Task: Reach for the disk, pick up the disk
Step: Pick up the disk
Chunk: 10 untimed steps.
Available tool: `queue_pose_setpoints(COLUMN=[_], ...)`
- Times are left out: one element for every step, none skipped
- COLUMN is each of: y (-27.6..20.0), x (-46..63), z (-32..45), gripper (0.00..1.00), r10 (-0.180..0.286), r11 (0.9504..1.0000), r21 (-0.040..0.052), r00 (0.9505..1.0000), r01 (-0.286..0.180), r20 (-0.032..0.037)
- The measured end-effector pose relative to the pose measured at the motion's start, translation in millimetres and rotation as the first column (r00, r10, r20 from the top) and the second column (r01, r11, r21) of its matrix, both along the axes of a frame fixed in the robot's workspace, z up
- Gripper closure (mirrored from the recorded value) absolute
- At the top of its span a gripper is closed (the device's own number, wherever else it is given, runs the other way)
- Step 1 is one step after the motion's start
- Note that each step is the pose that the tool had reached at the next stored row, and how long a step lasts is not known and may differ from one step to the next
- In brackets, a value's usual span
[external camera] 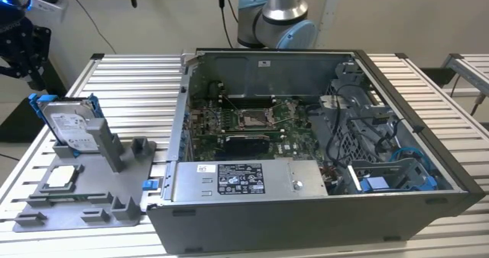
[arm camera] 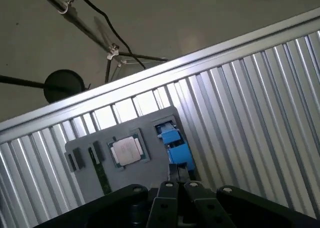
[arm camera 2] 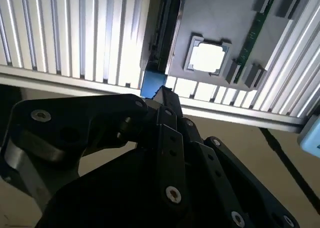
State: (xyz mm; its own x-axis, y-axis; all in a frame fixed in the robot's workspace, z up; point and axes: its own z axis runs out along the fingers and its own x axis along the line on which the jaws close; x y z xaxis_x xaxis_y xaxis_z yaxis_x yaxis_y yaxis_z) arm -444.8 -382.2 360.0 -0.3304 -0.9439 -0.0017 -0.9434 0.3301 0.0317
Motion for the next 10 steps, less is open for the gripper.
queue_pose_setpoints(y=[0.0, 0.0, 0.2, 0.3, 0.6, 0.6, 0.6, 0.6, 0.6, 0.6], x=[0.0, 0.0, 0.0, 0.0, 0.0, 0.1, 0.1, 0.1, 0.1, 0.0], z=[-0.4, -0.8, -1.5, -2.3, -3.3, -3.8, -4.0, -4.0, -4.0, -4.0], gripper=[1.0, 1.0, 1.0, 1.0, 1.0, 1.0, 1.0, 1.0, 1.0, 1.0], r10=[0.013, 0.025, 0.035, 0.045, 0.056, 0.063, 0.067, 0.069, 0.07, 0.07], r11=[0.9999, 0.9997, 0.9994, 0.999, 0.9985, 0.998, 0.9977, 0.9976, 0.9976, 0.9975], r21=[0.0001, -0.0001, -0.0001, -0.0002, -0.0005, -0.0006, -0.0006, -0.0007, -0.0007, -0.0007], r00=[0.9999, 0.9996, 0.9993, 0.9988, 0.9981, 0.9977, 0.9974, 0.9972, 0.9972, 0.9972], r01=[-0.013, -0.025, -0.035, -0.045, -0.056, -0.063, -0.067, -0.069, -0.07, -0.07], r20=[0.0057, 0.0113, 0.0169, 0.0211, 0.0252, 0.0269, 0.027, 0.0269, 0.0269, 0.0269])
